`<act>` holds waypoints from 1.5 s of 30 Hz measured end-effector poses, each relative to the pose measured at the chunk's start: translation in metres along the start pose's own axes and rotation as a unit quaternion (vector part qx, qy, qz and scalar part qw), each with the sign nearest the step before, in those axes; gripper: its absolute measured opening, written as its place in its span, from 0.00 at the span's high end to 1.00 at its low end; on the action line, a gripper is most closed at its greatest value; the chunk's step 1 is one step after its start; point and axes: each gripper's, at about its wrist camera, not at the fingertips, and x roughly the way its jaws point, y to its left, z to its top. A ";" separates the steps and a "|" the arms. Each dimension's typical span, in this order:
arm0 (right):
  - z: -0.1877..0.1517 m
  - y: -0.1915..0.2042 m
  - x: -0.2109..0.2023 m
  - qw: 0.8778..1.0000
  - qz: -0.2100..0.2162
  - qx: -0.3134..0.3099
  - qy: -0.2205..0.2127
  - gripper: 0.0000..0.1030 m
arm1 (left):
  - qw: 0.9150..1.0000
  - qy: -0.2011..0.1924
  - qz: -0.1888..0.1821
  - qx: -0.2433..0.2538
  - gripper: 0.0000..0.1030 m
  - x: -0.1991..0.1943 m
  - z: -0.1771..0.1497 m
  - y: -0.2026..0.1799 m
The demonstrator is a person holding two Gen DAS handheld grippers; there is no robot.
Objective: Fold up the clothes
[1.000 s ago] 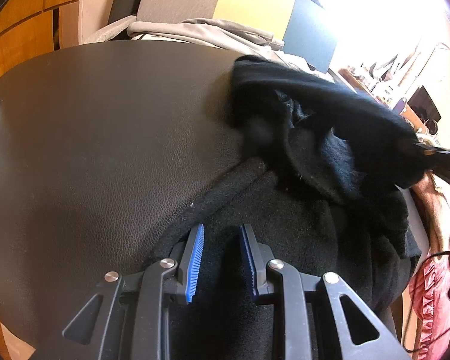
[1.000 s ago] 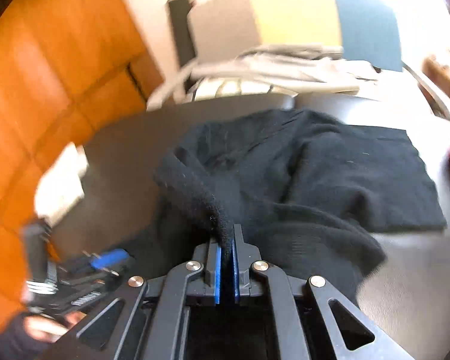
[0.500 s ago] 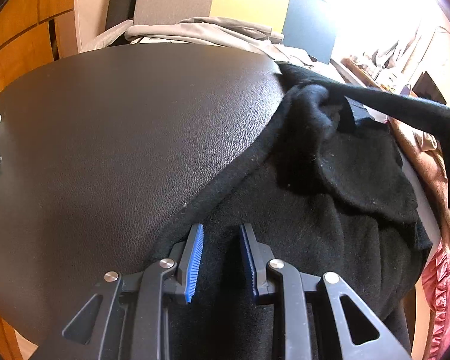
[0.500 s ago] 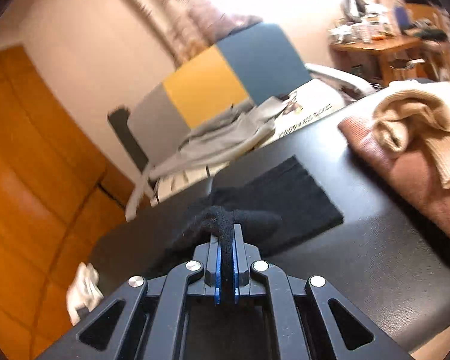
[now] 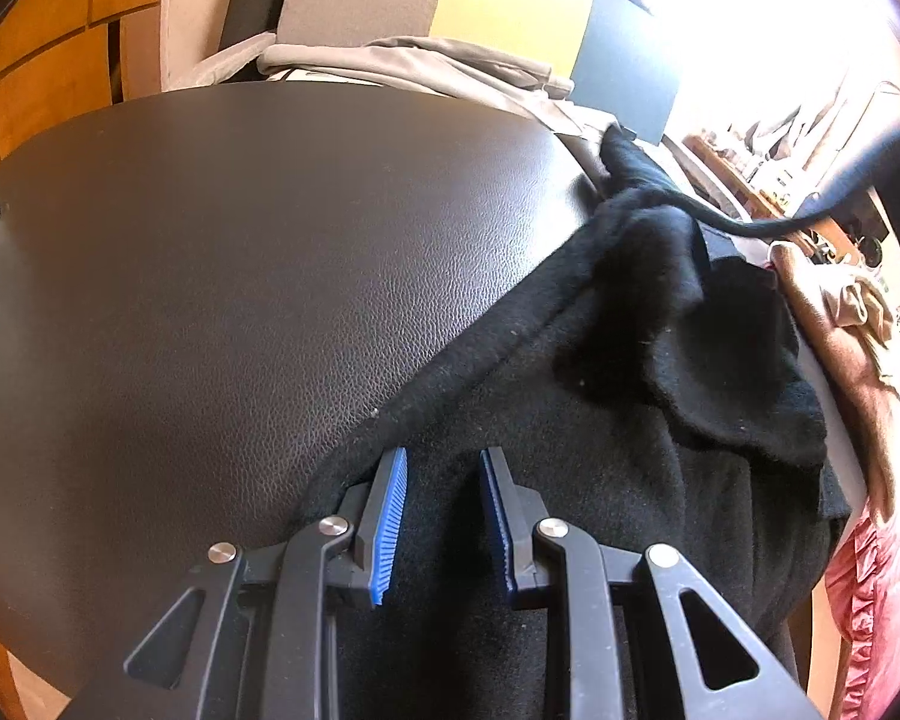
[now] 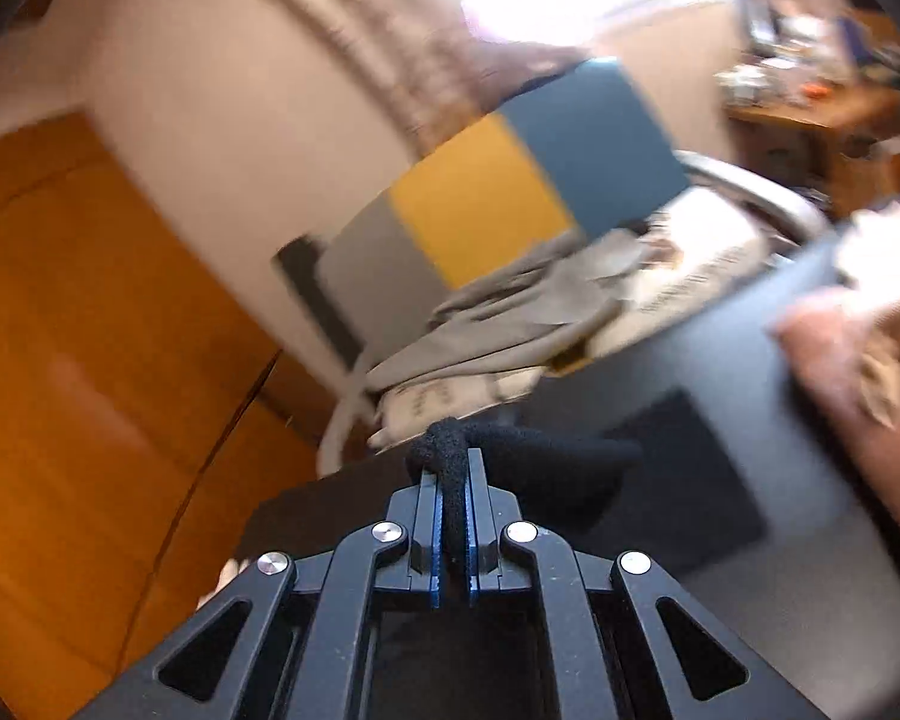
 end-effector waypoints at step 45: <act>-0.210 0.073 0.241 0.957 -0.059 -0.134 0.249 0.55 | 0.998 -0.009 -0.050 -0.038 0.76 0.004 0.007 0.012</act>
